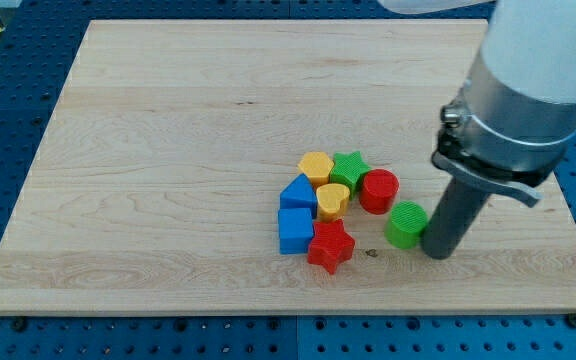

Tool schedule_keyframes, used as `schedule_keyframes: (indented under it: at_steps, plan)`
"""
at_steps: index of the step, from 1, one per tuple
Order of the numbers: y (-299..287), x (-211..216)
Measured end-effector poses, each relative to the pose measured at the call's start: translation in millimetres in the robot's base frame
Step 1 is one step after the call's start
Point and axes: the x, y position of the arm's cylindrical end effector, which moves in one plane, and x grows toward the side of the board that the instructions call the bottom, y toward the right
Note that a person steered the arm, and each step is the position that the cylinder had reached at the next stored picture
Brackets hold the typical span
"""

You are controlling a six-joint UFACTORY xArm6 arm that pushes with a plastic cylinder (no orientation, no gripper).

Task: Push green circle into the group of blocks

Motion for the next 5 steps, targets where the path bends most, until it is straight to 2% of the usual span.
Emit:
schedule_keyframes:
  at_steps: [1,2,5]
  plan:
    - [-11,0]
    - [24,0]
    - [27,-34]
